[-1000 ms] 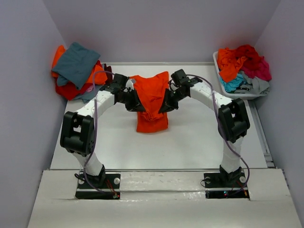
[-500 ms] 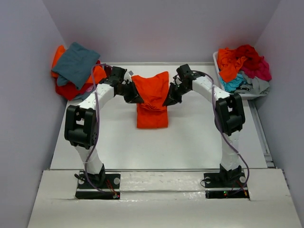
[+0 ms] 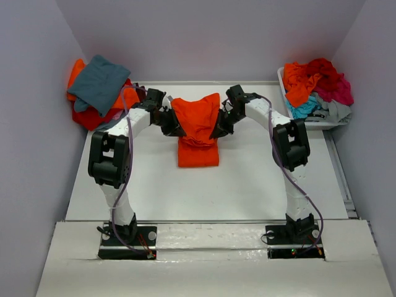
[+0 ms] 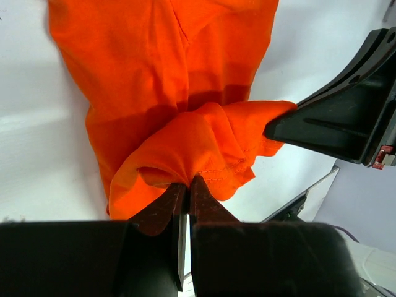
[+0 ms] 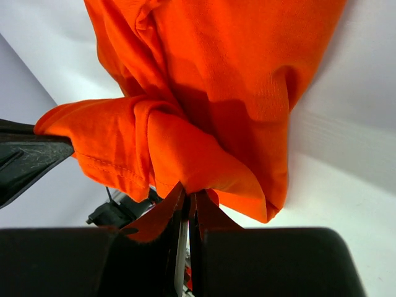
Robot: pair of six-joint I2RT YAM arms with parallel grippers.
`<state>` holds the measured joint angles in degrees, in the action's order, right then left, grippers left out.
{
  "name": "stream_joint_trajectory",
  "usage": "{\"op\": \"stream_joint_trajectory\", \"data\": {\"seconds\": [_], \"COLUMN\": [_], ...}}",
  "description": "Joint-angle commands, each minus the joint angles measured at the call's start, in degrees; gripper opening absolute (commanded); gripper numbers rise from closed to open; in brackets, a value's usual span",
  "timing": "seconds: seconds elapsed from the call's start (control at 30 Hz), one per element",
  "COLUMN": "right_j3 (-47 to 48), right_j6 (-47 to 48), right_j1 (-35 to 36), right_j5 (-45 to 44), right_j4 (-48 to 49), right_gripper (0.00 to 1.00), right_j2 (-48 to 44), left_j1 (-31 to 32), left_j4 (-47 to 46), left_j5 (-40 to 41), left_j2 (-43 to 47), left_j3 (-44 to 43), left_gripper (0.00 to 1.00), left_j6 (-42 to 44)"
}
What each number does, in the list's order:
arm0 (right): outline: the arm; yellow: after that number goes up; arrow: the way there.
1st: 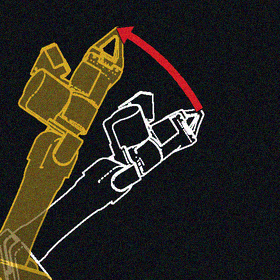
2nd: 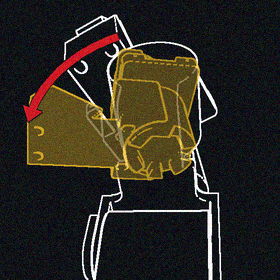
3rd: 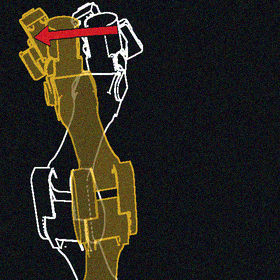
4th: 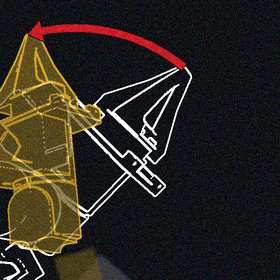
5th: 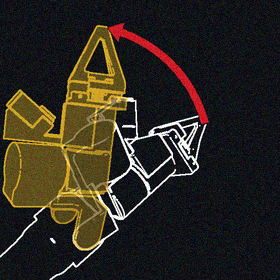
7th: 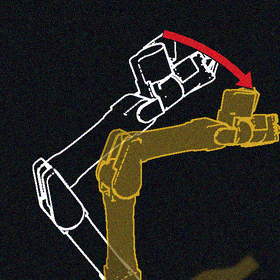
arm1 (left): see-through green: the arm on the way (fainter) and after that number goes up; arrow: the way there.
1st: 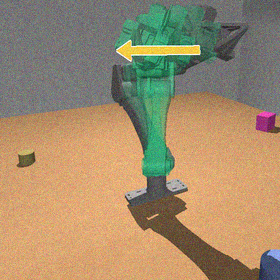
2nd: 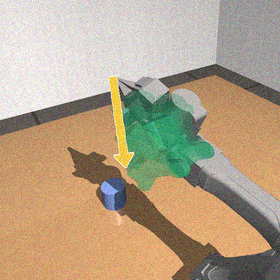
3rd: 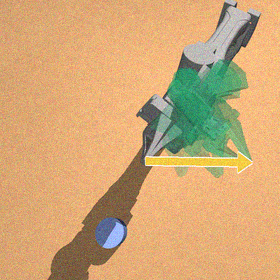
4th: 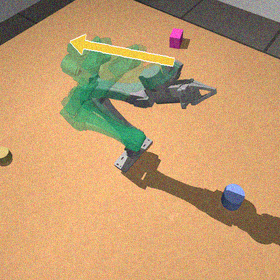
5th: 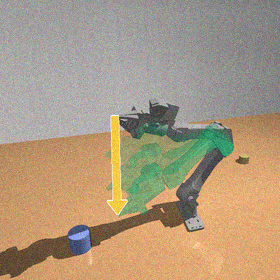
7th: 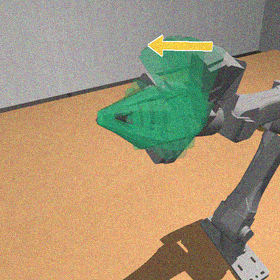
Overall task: Fold and stack the t-shirts
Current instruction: Fold the folded rectangular tshirt in 1/3 of the way
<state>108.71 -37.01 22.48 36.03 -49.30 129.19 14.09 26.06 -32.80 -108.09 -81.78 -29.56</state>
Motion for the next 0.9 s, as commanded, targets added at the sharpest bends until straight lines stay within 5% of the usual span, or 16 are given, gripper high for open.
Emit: {"op": "stream_joint_trajectory", "data": {"seconds": [0.0,0.33,0.47,0.57,0.67,0.87], "right_j3": [3.44,5.73,5.90,5.99,6.43,7.92], "right_j6": [0.89,1.59,1.95,2.30,2.47,2.74], "right_j1": [-0.07,-1.12,-1.12,-1.12,-1.12,-1.12], "right_j5": [1.23,1.32,1.23,0.80,0.27,-0.79], "right_j4": [-0.62,-1.94,-1.94,-2.03,-2.38,-3.35], "right_gripper": [0.10,0.14,0.24,0.43,0.49,0.52], "right_j2": [0.80,3.09,3.53,3.62,3.36,2.83], "left_j1": [-0.20,-0.20,-0.20,-0.20,-0.20,-0.20], "left_j4": [-0.22,0.22,0.04,0.13,0.30,0.83], "left_j5": [-0.25,0.28,1.59,2.29,3.79,5.19], "left_j2": [-0.62,-3.00,-3.26,-3.00,-2.39,-0.28], "left_j3": [-2.68,-4.88,-4.97,-4.88,-5.06,-5.32], "left_gripper": [0.06,0.08,0.42,0.63,0.76,0.77], "left_j6": [0.82,0.65,0.38,0.56,0.65,0.47]}}
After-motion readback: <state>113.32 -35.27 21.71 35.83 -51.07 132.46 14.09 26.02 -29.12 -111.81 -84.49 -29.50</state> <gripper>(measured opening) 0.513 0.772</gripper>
